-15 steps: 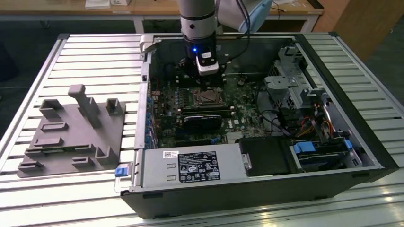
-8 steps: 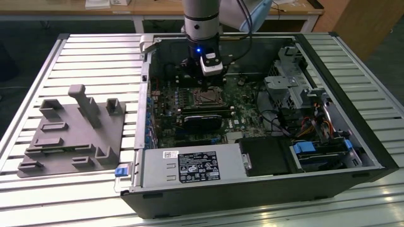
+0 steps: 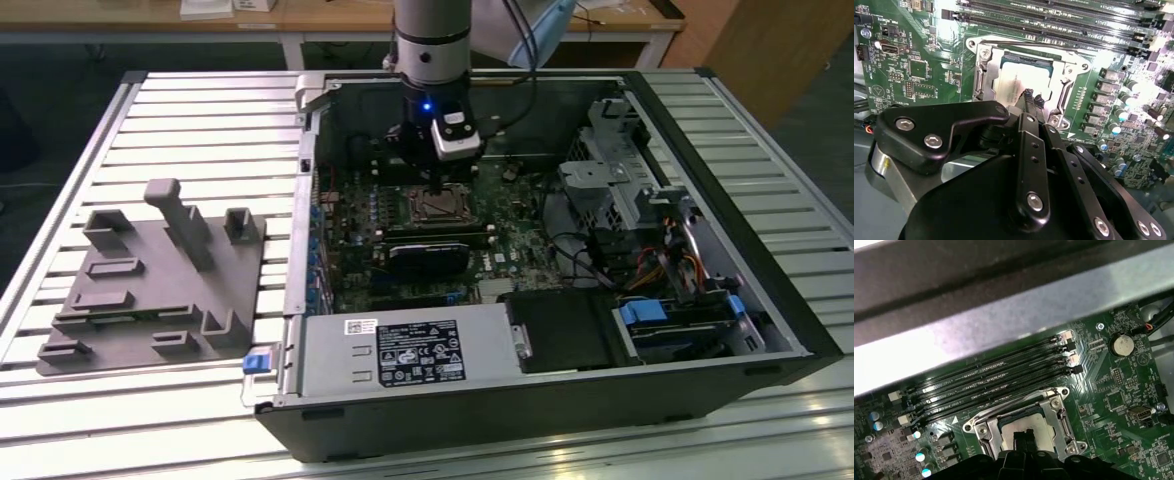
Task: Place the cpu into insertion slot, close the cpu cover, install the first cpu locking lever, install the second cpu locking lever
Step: 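Install the first cpu locking lever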
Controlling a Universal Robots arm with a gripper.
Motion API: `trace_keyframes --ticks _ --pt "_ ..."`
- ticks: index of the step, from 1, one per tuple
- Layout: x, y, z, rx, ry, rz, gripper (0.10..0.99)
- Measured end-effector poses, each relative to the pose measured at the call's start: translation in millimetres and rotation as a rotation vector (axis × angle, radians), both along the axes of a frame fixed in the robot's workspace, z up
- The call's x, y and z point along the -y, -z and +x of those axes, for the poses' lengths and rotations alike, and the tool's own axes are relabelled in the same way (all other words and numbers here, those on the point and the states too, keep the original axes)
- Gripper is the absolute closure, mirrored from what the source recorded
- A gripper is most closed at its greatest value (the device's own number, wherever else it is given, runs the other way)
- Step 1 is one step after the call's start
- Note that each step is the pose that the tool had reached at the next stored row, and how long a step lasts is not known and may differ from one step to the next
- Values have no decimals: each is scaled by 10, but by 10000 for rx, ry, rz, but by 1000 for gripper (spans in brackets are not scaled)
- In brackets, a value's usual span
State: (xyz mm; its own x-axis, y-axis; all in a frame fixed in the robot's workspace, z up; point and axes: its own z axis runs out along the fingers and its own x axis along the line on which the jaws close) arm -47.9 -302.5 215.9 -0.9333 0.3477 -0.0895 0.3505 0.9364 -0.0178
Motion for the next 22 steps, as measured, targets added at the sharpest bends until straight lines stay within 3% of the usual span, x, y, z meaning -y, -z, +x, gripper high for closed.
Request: trace_keyframes --ticks 14,22 --pt "60 7 39 -88 -445 1 980" --pt "84 4 41 -97 -684 -1 980"
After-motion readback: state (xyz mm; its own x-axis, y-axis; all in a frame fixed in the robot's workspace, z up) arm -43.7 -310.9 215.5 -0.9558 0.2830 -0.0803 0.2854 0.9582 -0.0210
